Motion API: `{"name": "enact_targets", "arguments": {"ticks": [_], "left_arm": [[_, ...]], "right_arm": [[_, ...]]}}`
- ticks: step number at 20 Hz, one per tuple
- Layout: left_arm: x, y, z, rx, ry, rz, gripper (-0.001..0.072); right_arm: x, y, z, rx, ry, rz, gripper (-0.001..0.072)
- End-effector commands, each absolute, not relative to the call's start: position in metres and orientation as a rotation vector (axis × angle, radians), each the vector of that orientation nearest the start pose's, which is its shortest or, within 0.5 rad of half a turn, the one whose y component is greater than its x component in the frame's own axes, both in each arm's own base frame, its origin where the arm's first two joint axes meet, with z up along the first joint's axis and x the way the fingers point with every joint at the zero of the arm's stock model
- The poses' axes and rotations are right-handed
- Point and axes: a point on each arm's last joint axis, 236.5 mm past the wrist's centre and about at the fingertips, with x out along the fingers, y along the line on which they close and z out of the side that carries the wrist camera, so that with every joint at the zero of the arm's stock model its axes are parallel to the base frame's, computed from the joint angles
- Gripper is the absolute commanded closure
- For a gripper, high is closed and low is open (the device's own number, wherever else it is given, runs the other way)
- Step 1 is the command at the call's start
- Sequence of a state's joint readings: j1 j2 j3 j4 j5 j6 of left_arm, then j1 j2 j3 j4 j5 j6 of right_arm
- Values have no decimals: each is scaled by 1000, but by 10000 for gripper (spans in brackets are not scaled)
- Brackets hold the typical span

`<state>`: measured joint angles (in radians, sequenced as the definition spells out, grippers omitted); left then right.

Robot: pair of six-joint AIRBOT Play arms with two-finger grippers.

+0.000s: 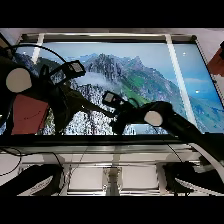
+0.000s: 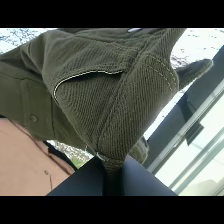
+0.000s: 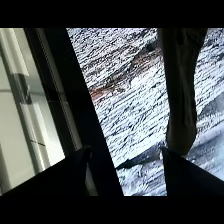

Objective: Fold the clothes and pants, and hang the long-sleeved shirts on hangers.

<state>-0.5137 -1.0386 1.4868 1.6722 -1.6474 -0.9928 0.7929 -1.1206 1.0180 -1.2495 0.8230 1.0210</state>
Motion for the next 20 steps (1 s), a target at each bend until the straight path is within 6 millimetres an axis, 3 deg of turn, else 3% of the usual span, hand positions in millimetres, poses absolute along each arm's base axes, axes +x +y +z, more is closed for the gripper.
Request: {"name": "enact_targets", "arguments": {"ticks": [1, 4, 10, 11, 12, 13, 14, 17, 20], "left_arm": [[273, -130, 183, 852, 1003, -695, 672], [270, -128, 190, 849, 981, -691, 671], [273, -129, 191, 849, 966, -685, 671], [273, -129, 191, 849, 967, -684, 672], [273, -129, 191, 849, 967, -684, 671], [273, -129, 191, 849, 967, -684, 672], [274, -127, 191, 852, 967, -677, 672], [288, -109, 198, 863, 954, -558, 672], [301, -100, 219, 811, 867, -453, 671]], "right_arm": [[281, 368, 31, -545, 661, 1059, 189], [290, 373, 9, -546, 698, 1048, 190], [282, 382, -16, -463, 788, 1060, 206], [279, 385, -22, -437, 812, 1063, 270], [276, 387, -28, -419, 837, 1065, 407], [272, 389, -31, -401, 860, 1070, 613], [268, 389, -30, -381, 880, 1075, 692], [260, 373, -6, -386, 916, 1065, 693], [255, 324, 44, -486, 956, 1023, 695]]}}
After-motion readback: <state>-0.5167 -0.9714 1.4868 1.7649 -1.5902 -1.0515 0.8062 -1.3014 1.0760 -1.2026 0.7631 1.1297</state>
